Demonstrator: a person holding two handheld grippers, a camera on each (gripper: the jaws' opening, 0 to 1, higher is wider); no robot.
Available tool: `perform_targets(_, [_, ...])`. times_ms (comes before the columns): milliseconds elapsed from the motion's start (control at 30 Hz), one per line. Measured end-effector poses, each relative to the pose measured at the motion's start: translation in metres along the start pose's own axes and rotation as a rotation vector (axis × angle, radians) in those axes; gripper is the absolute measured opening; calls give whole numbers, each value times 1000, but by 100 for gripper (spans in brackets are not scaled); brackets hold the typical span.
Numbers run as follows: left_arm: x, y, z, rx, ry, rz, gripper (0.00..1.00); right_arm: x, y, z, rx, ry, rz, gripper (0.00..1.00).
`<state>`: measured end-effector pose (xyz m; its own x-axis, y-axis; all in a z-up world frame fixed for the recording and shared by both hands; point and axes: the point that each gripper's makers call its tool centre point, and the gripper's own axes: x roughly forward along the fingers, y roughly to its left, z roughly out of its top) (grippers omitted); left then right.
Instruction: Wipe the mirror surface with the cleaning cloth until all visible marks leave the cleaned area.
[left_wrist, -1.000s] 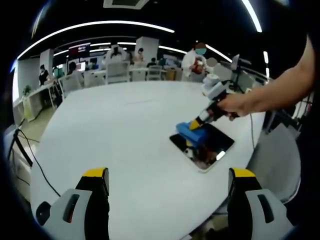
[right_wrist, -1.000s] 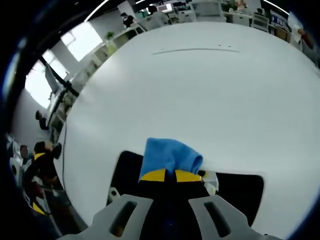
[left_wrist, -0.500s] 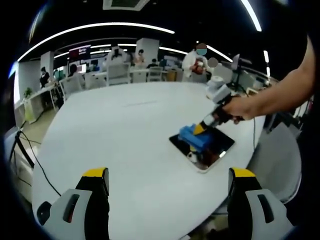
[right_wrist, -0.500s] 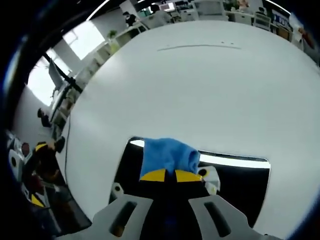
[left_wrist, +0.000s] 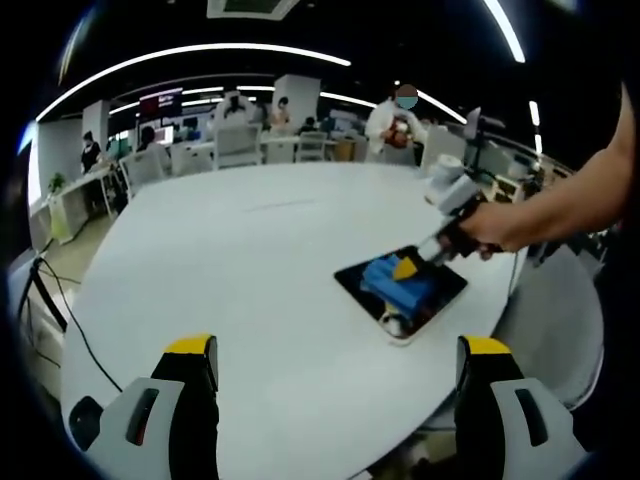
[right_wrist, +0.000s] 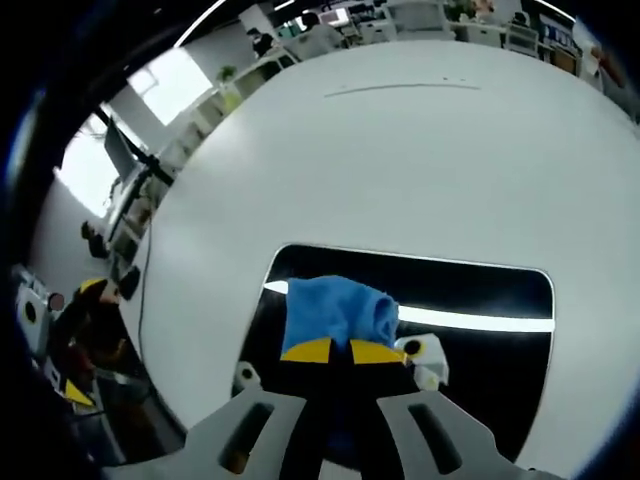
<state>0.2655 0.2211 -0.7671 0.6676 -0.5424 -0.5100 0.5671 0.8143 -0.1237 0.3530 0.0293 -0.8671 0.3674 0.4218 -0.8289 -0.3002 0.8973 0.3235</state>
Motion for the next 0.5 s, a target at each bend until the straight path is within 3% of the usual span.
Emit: perform_targets(500, [5, -6, 0, -4, 7, -6, 100, -12, 12, -30, -25, -1, 24, 0])
